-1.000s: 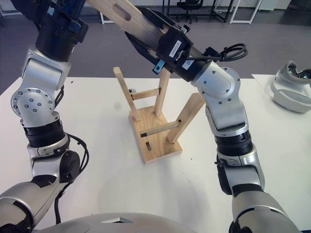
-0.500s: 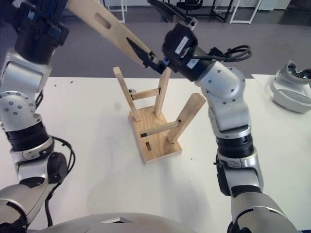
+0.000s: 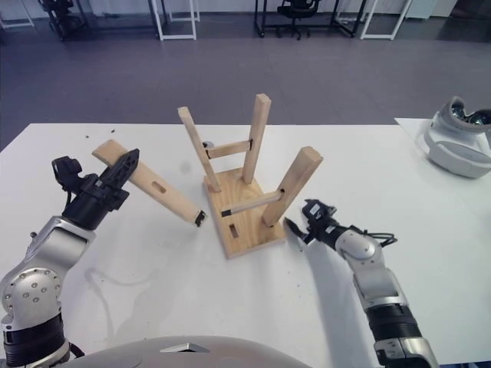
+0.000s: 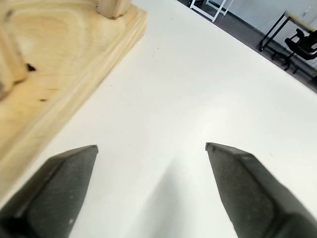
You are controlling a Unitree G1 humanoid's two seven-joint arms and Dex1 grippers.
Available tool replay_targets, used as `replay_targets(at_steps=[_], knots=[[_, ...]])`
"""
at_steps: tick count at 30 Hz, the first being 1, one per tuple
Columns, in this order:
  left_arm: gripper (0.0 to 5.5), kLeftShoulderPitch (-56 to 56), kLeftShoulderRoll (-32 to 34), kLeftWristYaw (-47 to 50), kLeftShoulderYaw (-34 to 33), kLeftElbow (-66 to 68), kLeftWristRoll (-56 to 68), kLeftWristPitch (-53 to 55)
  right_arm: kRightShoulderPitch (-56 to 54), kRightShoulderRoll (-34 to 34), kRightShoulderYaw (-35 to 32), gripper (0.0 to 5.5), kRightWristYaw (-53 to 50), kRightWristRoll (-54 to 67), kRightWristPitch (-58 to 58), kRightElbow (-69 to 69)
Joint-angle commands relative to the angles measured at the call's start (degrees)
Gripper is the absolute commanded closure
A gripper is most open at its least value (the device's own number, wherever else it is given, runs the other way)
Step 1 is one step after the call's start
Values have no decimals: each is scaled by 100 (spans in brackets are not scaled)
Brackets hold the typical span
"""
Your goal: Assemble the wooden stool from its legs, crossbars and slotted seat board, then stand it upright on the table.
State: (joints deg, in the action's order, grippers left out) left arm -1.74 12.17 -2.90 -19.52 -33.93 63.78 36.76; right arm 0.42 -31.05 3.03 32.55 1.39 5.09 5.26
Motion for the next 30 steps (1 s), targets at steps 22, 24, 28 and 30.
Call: replay_targets(at_steps=[22,24,28,30], knots=[[448,-145,-597,1736,567,50,-505,-548,436,351,826,145,539,119,-186,-1556],[448,-163,-590,1735,573,48,-513,-538,553,300,750,145,531,131,-198,-1599],[448,-217,-519,1787,653,32,-745,-466,652,286,673,145,491,123,-201,-1634],[448,-221,-520,1852,730,-11,-878,-416,660,304,669,145,481,108,-190,-1651]])
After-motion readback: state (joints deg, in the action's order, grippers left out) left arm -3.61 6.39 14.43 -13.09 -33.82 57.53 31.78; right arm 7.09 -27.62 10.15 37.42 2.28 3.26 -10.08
